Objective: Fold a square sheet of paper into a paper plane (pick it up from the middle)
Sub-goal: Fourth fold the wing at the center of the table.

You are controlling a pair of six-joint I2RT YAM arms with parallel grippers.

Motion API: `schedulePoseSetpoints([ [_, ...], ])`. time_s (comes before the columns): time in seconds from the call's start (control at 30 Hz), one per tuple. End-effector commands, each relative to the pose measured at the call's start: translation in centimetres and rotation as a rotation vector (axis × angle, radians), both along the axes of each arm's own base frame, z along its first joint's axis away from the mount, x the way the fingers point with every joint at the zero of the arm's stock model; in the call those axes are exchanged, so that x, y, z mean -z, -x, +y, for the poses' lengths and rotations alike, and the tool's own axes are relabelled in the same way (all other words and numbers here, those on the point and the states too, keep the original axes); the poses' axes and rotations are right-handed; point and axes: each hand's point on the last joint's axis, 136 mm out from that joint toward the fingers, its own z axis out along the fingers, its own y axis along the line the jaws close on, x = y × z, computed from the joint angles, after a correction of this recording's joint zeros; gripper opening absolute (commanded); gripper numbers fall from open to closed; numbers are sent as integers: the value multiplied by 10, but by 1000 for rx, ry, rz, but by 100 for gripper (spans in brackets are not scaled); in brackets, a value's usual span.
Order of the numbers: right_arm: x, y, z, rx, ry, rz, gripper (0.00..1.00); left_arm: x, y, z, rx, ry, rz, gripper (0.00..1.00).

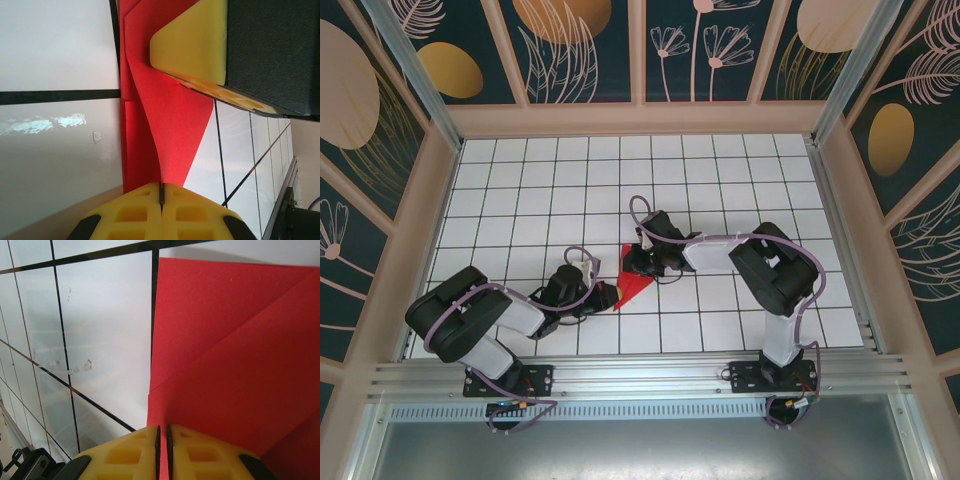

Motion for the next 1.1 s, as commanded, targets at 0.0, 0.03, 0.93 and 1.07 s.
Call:
schedulePoseSetpoints([
  [0.0, -4, -11, -3, 22, 14, -26, 16, 25, 9, 15, -14, -94, 66, 0],
  [0.03, -7, -11, -3, 25, 13, -32, 16, 27, 10, 16, -21, -101, 75, 0],
  [0.93, -42, -9, -4, 9, -20, -100, 18, 41, 12, 22, -90, -108, 174, 0],
  [1.07, -41, -2, -6, -18, -26, -81, 18, 41, 11, 23, -101, -107, 179, 0],
])
